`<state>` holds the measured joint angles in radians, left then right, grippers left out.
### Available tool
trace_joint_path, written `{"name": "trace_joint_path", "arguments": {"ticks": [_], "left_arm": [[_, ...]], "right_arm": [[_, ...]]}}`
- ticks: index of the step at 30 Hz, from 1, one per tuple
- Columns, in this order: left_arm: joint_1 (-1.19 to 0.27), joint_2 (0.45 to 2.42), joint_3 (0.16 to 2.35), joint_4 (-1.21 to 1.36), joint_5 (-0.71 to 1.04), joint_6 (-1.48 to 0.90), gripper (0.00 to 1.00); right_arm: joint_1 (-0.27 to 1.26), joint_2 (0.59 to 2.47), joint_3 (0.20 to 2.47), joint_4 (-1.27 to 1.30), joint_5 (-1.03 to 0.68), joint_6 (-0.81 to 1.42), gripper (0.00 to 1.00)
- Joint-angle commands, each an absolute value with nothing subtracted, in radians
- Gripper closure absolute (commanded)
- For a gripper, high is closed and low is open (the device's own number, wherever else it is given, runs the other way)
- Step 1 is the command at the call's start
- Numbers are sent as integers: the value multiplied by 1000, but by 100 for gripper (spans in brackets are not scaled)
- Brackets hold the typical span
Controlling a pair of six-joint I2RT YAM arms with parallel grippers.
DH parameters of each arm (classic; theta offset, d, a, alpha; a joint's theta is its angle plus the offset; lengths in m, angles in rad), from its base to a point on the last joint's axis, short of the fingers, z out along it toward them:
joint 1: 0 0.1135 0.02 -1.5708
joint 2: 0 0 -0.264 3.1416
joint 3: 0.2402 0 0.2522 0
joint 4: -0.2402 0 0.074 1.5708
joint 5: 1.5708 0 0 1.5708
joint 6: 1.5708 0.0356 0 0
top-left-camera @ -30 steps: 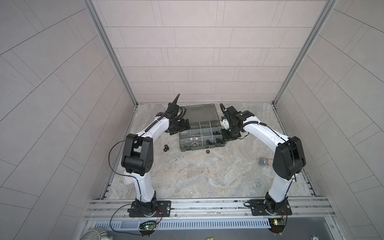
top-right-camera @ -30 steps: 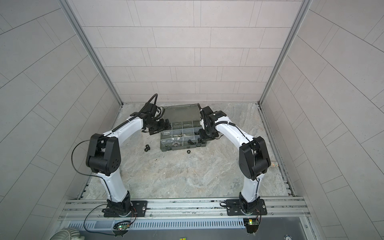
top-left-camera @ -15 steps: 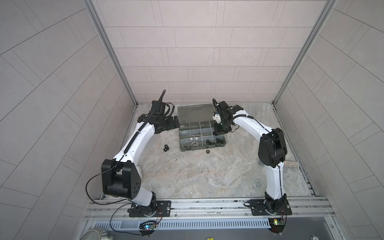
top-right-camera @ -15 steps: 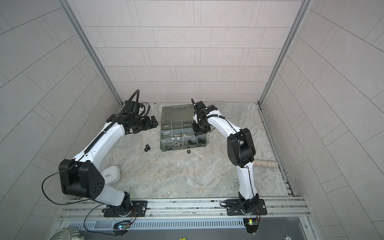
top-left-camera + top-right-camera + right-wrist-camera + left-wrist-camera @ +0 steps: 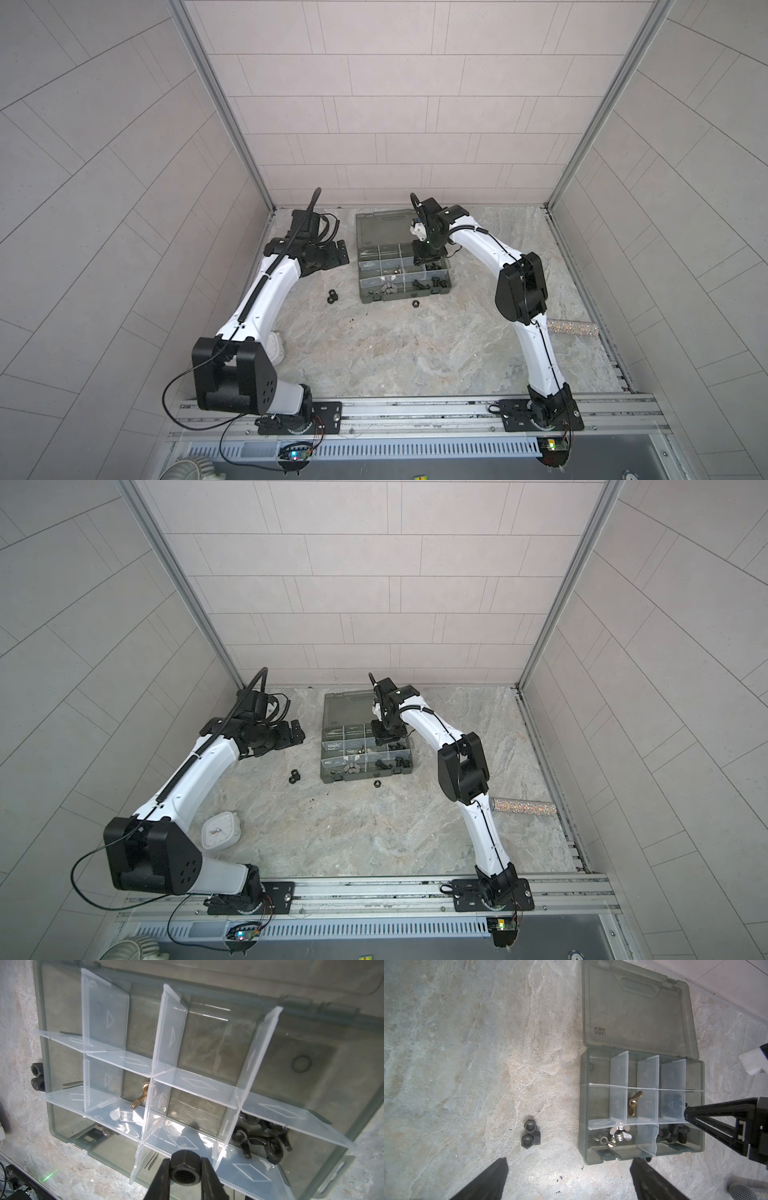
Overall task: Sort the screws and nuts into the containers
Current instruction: 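Lift the hex nut with the right gripper over the box compartments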
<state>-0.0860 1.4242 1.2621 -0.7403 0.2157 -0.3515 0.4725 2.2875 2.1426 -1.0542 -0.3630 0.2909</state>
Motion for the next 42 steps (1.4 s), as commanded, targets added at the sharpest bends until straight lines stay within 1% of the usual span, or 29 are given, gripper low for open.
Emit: {"name": "trace_joint_path", "arguments": {"ticks": [1, 4, 5, 8, 12, 16, 20, 24, 32, 37, 42], "left_arm": [[-79, 1396, 1248, -761, 214, -335, 2], [-78, 1392, 1245, -760, 210, -334, 2], [-78, 1391, 1243, -760, 210, -332, 1], [-77, 1388, 1238, -760, 209, -333, 1], [-74, 1378, 1215, -749, 196, -339, 2], [-66, 1382, 1194, -751, 207, -352, 2], [-64, 1389, 1184, -756, 226, -354, 2], [-63, 1397, 1184, -759, 267, -354, 2], [-64, 1394, 1168, -765, 288, -359, 2], [-63, 1367, 1163, -785, 272, -355, 2], [-64, 1337, 1155, -801, 240, -347, 2]], "right_arm": [[473, 2315, 2176, -1104, -364, 285, 67], [473, 2325, 2194, -1105, -366, 284, 55], [474, 2326, 2201, -1108, -368, 281, 54], [475, 2302, 2211, -1133, -365, 276, 55], [501, 2197, 2125, -1164, -335, 244, 57], [550, 2062, 1942, -1158, -306, 235, 59], [604, 1942, 1734, -1102, -305, 268, 60], [642, 1885, 1573, -1017, -327, 315, 60], [683, 1914, 1434, -830, -309, 345, 60], [683, 1968, 1448, -794, -299, 343, 60], [683, 2015, 1466, -762, -292, 339, 57]]}}
